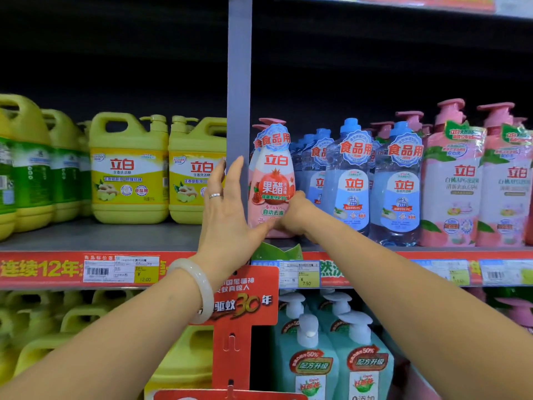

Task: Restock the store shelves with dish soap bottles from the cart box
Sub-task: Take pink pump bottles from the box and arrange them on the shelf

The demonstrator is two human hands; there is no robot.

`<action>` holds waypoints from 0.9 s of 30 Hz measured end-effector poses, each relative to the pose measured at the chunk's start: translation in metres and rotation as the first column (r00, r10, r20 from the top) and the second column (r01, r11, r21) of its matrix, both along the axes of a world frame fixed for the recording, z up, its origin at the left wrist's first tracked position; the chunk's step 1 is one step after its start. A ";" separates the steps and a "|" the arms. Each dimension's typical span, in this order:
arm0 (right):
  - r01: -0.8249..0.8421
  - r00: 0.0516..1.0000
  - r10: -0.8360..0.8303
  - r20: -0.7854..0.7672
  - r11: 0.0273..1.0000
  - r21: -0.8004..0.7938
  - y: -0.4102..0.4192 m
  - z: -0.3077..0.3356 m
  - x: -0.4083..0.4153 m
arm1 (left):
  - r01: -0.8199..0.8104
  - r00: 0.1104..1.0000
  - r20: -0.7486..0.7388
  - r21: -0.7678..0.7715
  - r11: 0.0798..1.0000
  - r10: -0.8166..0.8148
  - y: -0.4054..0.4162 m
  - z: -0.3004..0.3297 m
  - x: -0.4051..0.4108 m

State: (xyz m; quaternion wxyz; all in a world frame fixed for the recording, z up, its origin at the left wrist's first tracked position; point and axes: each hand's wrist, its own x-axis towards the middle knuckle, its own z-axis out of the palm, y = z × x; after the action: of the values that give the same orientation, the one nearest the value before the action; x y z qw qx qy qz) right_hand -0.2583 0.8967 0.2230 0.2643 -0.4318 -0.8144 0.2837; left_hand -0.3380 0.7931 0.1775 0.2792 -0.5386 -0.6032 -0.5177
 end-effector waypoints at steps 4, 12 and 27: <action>0.062 0.996 -0.069 0.059 0.991 0.118 0.004 -0.001 -0.005 | 0.023 0.999 0.022 -0.003 1.000 -0.023 -0.001 0.000 -0.001; 0.092 0.985 -0.118 0.123 0.975 0.203 0.004 0.000 -0.010 | 0.108 0.990 0.094 -0.010 0.994 -0.107 -0.006 -0.002 -0.001; 0.111 0.972 -0.165 0.165 0.948 0.297 0.003 0.001 -0.016 | 0.141 0.983 0.116 -0.002 0.990 -0.140 -0.005 -0.003 -0.003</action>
State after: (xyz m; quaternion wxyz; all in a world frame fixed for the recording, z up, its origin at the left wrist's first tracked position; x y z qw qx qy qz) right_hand -0.2744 0.9002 0.2238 0.2653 -0.4700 -0.8356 0.1020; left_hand -0.3411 0.7885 0.1746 0.2039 -0.5503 -0.5814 -0.5635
